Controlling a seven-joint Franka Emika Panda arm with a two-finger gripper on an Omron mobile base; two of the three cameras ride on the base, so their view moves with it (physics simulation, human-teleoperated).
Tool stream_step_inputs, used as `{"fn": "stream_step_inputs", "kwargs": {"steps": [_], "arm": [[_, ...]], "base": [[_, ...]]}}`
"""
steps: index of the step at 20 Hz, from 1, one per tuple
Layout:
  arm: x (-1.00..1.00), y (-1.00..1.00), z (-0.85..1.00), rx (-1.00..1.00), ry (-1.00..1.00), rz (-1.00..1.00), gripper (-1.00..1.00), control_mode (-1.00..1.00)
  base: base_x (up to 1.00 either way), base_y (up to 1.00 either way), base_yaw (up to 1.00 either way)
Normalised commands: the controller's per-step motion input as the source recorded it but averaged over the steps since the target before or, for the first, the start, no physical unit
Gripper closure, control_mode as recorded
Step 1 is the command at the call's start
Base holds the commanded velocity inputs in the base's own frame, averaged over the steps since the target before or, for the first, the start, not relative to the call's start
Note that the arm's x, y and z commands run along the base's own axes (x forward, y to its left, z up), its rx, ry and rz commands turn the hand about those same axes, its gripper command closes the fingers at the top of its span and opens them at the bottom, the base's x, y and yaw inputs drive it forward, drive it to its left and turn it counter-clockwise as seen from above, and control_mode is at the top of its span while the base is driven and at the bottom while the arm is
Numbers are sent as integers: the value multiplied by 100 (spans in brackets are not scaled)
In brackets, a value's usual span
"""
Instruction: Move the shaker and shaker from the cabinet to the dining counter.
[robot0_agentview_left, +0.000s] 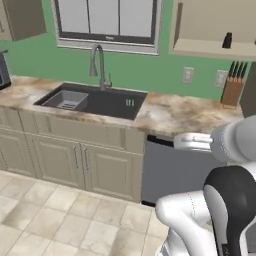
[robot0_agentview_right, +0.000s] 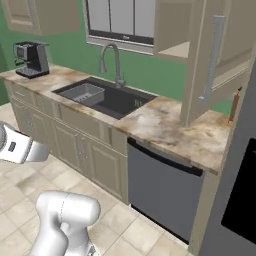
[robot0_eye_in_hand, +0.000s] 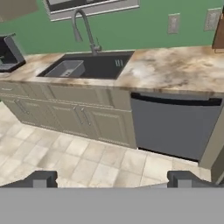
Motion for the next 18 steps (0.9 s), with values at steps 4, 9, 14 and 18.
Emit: {"fn": "stream_step_inputs", "kwargs": {"steps": [4, 9, 14, 18], "arm": [[0, 0, 0, 0, 0, 0, -100, 100], [0, 0, 0, 0, 0, 0, -100, 100], [0, 0, 0, 0, 0, 0, -100, 100], [0, 0, 0, 0, 0, 0, -100, 100]], "base": [[28, 27, -25], [0, 4, -31], [12, 0, -36], [48, 0, -38]]}}
